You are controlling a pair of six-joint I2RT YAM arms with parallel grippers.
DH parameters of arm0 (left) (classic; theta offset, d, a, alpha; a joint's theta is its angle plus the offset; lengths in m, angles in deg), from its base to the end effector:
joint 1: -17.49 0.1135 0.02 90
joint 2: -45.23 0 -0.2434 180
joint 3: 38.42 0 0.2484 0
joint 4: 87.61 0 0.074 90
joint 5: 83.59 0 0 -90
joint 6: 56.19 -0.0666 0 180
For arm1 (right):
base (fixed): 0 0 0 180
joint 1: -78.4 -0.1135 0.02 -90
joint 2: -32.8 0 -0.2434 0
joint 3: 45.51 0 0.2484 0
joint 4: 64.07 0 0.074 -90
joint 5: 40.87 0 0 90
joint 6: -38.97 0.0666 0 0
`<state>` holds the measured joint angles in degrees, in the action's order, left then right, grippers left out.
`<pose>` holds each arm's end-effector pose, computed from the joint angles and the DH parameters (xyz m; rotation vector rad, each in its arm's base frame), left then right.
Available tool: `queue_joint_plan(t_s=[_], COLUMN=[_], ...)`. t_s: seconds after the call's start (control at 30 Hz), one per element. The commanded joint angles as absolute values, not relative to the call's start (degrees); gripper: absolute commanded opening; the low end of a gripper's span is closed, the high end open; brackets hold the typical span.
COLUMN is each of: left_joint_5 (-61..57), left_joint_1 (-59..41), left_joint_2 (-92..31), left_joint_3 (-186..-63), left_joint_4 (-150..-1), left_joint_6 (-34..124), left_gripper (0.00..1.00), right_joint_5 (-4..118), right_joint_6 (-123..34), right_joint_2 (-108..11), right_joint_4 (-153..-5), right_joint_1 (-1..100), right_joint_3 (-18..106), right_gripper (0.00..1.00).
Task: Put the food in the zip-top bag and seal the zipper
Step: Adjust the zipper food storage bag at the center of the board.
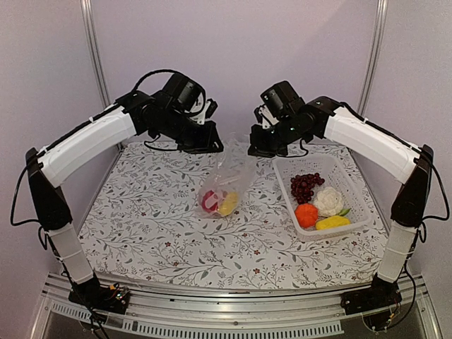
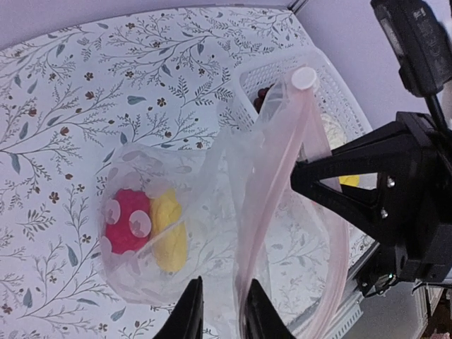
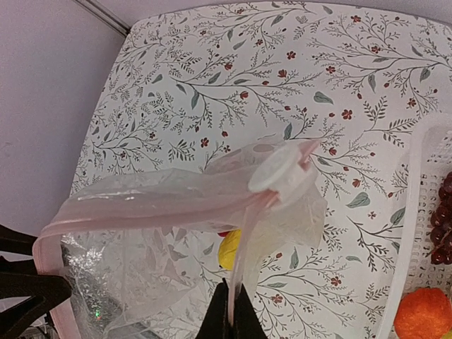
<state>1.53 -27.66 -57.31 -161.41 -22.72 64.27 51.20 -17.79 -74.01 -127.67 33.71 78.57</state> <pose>0.2822 -0.2917 0.3396 0.3593 2.4420 -0.7184 0.3002 0.3004 0.3186 -0.2663 2.4760 0.6624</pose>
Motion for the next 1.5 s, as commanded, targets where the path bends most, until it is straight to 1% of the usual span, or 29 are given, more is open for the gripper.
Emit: queue_joint_plan(t_s=[0.0,0.1,0.2,0.37,0.57,0.63,0.73,0.83,0.93,1.07,1.2,1.23,1.33,1.37,1.47], left_joint_5=[-0.64,-2.74,-4.93,-4.1,-4.87,-4.63,-1.82,3.92,10.39,10.29,11.63,12.02,12.99,13.48,16.17], left_joint_1=[-28.51,-29.07,-29.21,-29.19,-29.23,-29.33,-29.36,-29.28,-29.2,-29.27,-29.14,-29.07,-28.35,-27.94,-26.17], left_joint_2=[-56.97,-57.89,-58.85,-62.33,-66.97,-67.95,-68.79,-69.72,-70.91,-71.24,-72.0,-71.95,-71.3,-70.97,-69.07], left_joint_3=[-162.89,-164.19,-164.1,-167.66,-174.85,-176.71,-179.37,-183.82,-187.28,-187.11,-188.8,-189.02,-189.53,-189.85,-189.84], left_joint_4=[-19.57,-21.06,-22.83,-20.77,-13.66,-10.86,-7.01,-2.32,1.92,1.79,2.46,2.41,2.17,2.32,2.92], left_joint_6=[64.38,64.82,66.03,67.02,66.18,65.64,64.45,62.74,61.42,61.07,60.05,59.84,59.31,59.25,58.8], left_gripper=[0.24,0.27,0.26,0.17,0.16,0.11,0.05,0.02,0.0,0.0,0.0,0.0,0.0,0.0,0.0], right_joint_5=[51.55,51.96,52.34,52.17,51.51,51.42,51.02,47.98,47.89,52.24,54.34,55.75,62.06,63.96,68.48], right_joint_6=[-17.12,-17.19,-17.38,-17.28,-17.5,-17.62,-17.63,-17.32,-16.89,-16.54,-16.89,-17.35,-17.69,-17.02,-14.93], right_joint_2=[-71.2,-71.24,-71.24,-70.54,-70.26,-70.58,-70.65,-70.83,-70.87,-70.52,-72.04,-72.35,-71.95,-71.7,-69.32], right_joint_4=[-129.29,-129.34,-129.12,-128.9,-128.87,-129.12,-129.75,-132.99,-135.81,-134.78,-134.91,-134.26,-132.3,-132.29,-132.36], right_joint_1=[33.31,33.32,33.31,33.32,33.32,33.33,33.35,33.71,34.88,35.07,35.28,35.32,35.97,36.64,40.02], right_joint_3=[79.86,79.74,79.73,79.64,80.36,80.69,80.82,81.8,82.15,82.42,85.93,86.53,87.67,87.99,86.74], right_gripper=[0.0,0.0,0.0,0.0,0.0,0.0,0.0,0.0,0.0,0.0,0.0,0.02,0.21,0.26,0.36])
